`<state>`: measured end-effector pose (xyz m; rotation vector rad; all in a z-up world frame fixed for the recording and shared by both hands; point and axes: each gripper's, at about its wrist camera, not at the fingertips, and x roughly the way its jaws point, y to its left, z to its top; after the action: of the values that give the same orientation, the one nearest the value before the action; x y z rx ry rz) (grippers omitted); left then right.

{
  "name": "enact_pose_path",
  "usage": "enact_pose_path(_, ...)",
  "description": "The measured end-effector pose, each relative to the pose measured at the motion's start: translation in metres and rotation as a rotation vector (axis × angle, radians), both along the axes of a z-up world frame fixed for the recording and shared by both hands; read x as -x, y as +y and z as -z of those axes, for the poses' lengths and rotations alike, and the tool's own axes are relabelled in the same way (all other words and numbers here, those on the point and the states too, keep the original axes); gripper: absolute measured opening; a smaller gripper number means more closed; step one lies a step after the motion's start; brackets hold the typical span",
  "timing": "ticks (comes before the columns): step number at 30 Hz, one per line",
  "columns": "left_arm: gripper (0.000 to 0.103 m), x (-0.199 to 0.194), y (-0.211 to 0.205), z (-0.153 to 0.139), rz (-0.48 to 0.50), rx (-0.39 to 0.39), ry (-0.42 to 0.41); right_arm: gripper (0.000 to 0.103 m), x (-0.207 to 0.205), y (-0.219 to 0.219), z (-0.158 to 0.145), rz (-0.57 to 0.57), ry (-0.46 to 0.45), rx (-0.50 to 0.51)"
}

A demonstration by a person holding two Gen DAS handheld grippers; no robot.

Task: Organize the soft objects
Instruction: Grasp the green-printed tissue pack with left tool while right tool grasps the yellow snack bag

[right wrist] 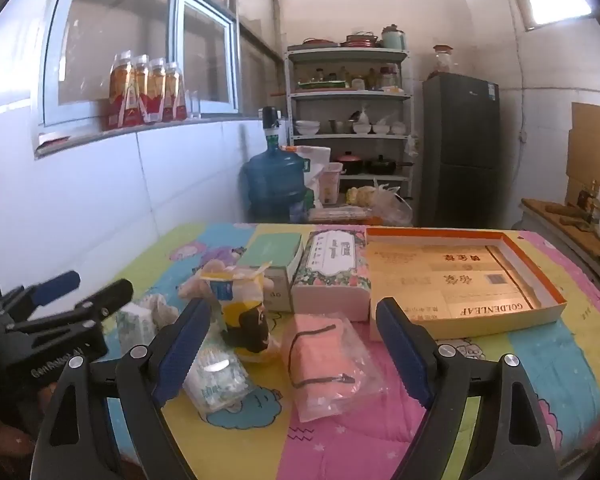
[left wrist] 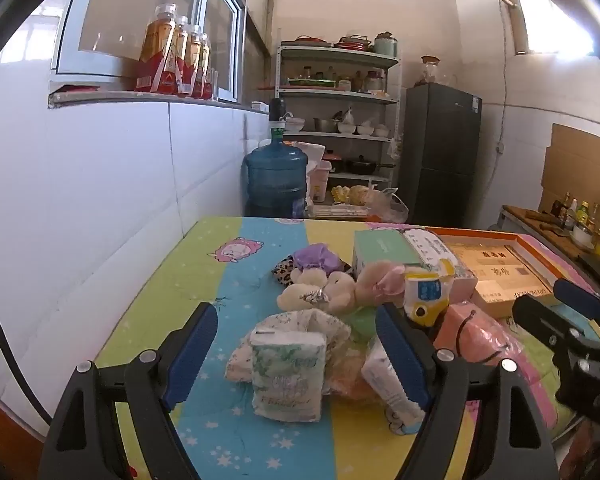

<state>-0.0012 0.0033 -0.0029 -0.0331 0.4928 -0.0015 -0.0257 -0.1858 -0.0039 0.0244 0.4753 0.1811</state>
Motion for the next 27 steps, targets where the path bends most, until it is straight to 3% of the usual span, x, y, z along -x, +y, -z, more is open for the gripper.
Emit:
enact_pose_path(13, 0.082, 0.003, 0.014, 0.033, 0.016, 0.018, 0.016, 0.086, -0.036, 0.023, 0.016, -0.147, 0.048, -0.004)
enact_pose_path(22, 0.082, -0.018, 0.018, 0.051, 0.027, 0.028, 0.085, 0.086, -0.071, 0.033, 0.028, -0.173, 0.08, -0.007)
enact_pose_path(24, 0.082, -0.024, 0.018, 0.054, 0.031, 0.018, 0.067, 0.086, -0.075, 0.035, 0.03, -0.181, 0.087, -0.008)
enact_pose_path(27, 0.078, -0.026, 0.016, 0.058, 0.035, 0.03, 0.118, 0.086, -0.08, 0.039, 0.033, -0.201, 0.097, -0.009)
